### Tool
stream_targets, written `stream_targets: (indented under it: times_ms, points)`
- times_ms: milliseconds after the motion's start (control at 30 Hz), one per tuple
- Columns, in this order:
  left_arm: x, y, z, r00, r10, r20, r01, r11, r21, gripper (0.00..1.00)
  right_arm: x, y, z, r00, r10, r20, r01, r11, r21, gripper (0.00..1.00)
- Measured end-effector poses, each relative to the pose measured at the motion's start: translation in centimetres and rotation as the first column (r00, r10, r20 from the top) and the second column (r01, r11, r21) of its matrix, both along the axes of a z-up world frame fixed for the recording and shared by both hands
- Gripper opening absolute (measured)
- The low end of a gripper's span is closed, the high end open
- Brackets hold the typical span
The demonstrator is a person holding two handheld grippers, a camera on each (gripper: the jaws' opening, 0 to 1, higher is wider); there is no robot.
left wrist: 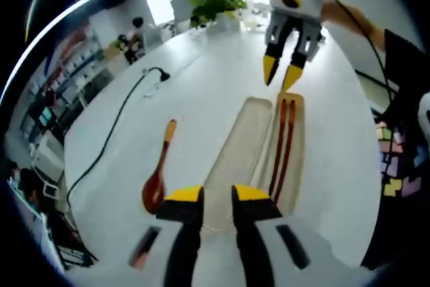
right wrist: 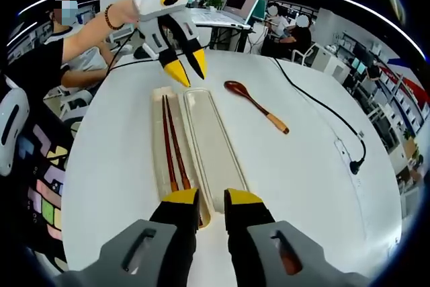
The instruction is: Arrange the utensils inside the cutlery case until each visible utensil rests in its matching compartment.
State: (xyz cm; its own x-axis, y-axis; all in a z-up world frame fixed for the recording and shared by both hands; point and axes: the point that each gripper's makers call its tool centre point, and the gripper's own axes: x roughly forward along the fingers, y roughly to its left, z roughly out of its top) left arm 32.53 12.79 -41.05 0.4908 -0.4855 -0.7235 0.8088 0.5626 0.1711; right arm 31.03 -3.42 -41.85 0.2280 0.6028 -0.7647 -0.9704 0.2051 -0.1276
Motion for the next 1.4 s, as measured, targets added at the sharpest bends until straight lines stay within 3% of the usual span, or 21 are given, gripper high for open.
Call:
stream_targets:
  times_ms: [33, 100, 233, 300, 400, 533, 633, 800, 900, 1067, 1133, 1167, 1267, 1400]
  points:
    - [0.0, 0.1, 0.1, 1.0, 0.02, -0.02, -0.021, 0.999, -0.028, 0.17, 0.2, 0.6, 0.6, 1.0, -0.004, 0.01, 0.004, 0.999, 0.042, 0.15]
    - [0.8, 0.3, 0.4, 0.999, 0.037, 0.01, -0.037, 0.998, -0.045, 0.17, 0.5, 0.9, 1.1, 1.0, -0.009, 0.012, 0.008, 0.998, 0.055, 0.15]
    - [2.6, 1.9, 0.0, 0.993, 0.069, 0.1, -0.076, 0.995, 0.068, 0.18, 2.2, 1.7, 1.4, 0.998, -0.024, 0.054, 0.021, 0.999, 0.05, 0.16]
    - [2.8, 1.8, -0.8, 0.996, 0.048, 0.079, -0.054, 0.995, 0.08, 0.18, 2.8, 2.1, 1.5, 0.997, -0.01, 0.074, 0.007, 0.999, 0.052, 0.18]
    - [3.8, 1.9, -1.3, 0.994, 0.075, 0.081, -0.081, 0.994, 0.073, 0.18, 3.6, 2.8, 2.0, 0.993, 0.024, 0.117, -0.031, 0.998, 0.054, 0.18]
    - [5.6, 3.7, -1.6, 0.985, 0.087, 0.149, -0.115, 0.976, 0.187, 0.18, 5.0, 3.5, 2.6, 0.983, 0.042, 0.179, -0.052, 0.997, 0.049, 0.18]
    - [6.2, 4.3, -1.7, 0.985, 0.086, 0.151, -0.117, 0.97, 0.212, 0.19, 6.3, 4.0, 2.6, 0.982, 0.036, 0.187, -0.047, 0.997, 0.057, 0.18]
    - [6.8, 4.1, -1.9, 0.991, 0.07, 0.117, -0.093, 0.975, 0.204, 0.26, 8.3, 4.9, 1.8, 0.983, 0.028, 0.181, -0.037, 0.998, 0.05, 0.18]
    - [7.5, 4.2, -2.1, 0.99, 0.082, 0.116, -0.104, 0.975, 0.195, 0.27, 8.9, 5.8, 0.7, 0.989, 0.038, 0.142, -0.045, 0.998, 0.046, 0.19]
    - [8.3, 4.1, -2.8, 0.99, 0.11, 0.085, -0.122, 0.981, 0.15, 0.33, 10.8, 6.9, -0.4, 0.99, 0.028, 0.139, -0.035, 0.998, 0.046, 0.19]
    - [8.3, 4.2, -3.0, 0.99, 0.112, 0.08, -0.123, 0.981, 0.152, 0.36, 10.6, 6.9, -1.3, 0.996, 0.03, 0.08, -0.032, 0.999, 0.016, 0.19]
    - [8.5, 4.2, -3.0, 0.988, 0.128, 0.083, -0.139, 0.98, 0.141, 0.39, 11.1, 7.0, -1.3, 0.997, -0.007, 0.074, 0.005, 1.0, 0.03, 0.2]
    - [9.1, 4.2, -2.7, 0.986, 0.143, 0.089, -0.151, 0.984, 0.09, 0.47, 12.4, 7.8, -1.2, 0.993, -0.009, 0.116, 0.004, 0.999, 0.043, 0.21]
    - [9.2, 4.2, -3.1, 0.984, 0.175, 0.044, -0.176, 0.984, 0.039, 0.52, 14.3, 8.5, -1.6, 0.989, -0.019, 0.15, 0.011, 0.999, 0.053, 0.21]
